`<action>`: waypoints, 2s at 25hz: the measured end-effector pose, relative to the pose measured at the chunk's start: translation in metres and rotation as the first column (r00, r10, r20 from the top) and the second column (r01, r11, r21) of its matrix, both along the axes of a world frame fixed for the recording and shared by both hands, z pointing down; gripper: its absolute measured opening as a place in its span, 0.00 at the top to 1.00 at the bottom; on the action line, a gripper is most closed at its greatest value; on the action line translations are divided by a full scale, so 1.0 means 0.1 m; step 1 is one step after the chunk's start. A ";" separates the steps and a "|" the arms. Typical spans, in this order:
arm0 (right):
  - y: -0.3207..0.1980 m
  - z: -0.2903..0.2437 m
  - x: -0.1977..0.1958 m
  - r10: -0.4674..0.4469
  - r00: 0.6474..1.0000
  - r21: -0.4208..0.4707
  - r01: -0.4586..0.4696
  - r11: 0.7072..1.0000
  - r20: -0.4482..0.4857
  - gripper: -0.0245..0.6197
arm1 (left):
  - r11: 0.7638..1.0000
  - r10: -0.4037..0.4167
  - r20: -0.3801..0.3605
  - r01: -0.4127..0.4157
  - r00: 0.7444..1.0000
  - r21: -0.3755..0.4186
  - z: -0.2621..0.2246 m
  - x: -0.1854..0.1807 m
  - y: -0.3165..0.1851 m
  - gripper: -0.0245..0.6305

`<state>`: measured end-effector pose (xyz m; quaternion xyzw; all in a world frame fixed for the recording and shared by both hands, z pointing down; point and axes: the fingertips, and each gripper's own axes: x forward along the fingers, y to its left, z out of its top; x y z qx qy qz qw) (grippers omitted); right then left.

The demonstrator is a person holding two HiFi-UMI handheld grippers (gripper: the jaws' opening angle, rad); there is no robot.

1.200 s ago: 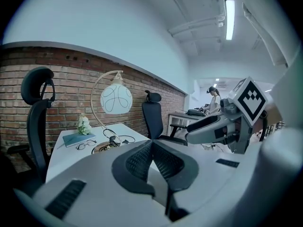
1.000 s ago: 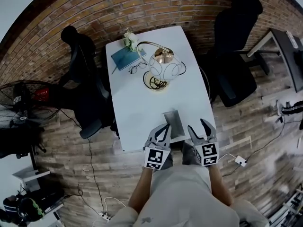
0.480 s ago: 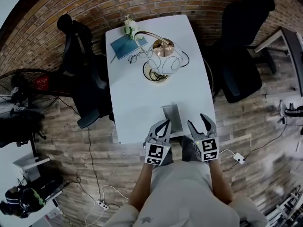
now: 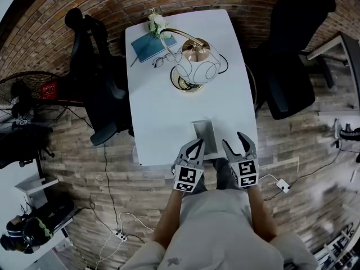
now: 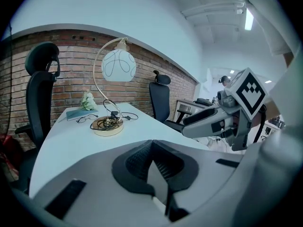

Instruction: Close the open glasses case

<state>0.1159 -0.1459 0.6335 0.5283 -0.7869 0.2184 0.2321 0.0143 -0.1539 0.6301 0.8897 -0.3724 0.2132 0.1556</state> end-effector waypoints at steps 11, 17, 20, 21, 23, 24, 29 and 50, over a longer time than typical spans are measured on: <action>0.03 0.25 -0.02 -0.002 1.000 -0.041 0.002 0.999 0.003 0.56 | 0.998 0.036 0.083 -0.031 0.996 -0.060 0.34 0.09 0.08 0.96; 0.09 0.40 -0.02 -0.010 1.000 -0.062 0.009 0.998 -0.006 0.56 | 0.995 0.062 0.094 -0.053 0.994 -0.089 0.48 0.18 0.15 0.96; 0.10 0.43 -0.05 -0.012 1.000 -0.072 0.012 0.997 -0.001 0.56 | 0.992 0.072 0.098 -0.062 0.993 -0.108 0.54 0.22 0.18 0.96; 0.10 0.43 -0.06 -0.011 1.000 -0.078 0.012 0.997 0.005 0.56 | 0.992 0.075 0.099 -0.064 0.992 -0.112 0.55 0.23 0.18 0.96; 0.11 0.48 -0.06 -0.015 1.000 -0.082 0.015 0.996 0.001 0.56 | 0.990 0.081 0.100 -0.069 0.992 -0.119 0.58 0.26 0.19 0.96; 0.12 0.50 -0.06 -0.017 1.000 -0.084 0.017 0.996 -0.002 0.56 | 0.990 0.084 0.102 -0.072 0.991 -0.122 0.60 0.27 0.20 0.96; 0.16 0.59 -0.08 -0.023 1.000 -0.099 0.022 0.995 -0.007 0.56 | 0.988 0.093 0.110 -0.078 0.990 -0.136 0.65 0.30 0.23 0.96; 0.24 0.76 -0.20 -0.042 0.999 -0.138 0.039 0.990 -0.021 0.56 | 0.982 0.115 0.103 -0.097 0.988 -0.163 0.77 0.36 0.32 0.96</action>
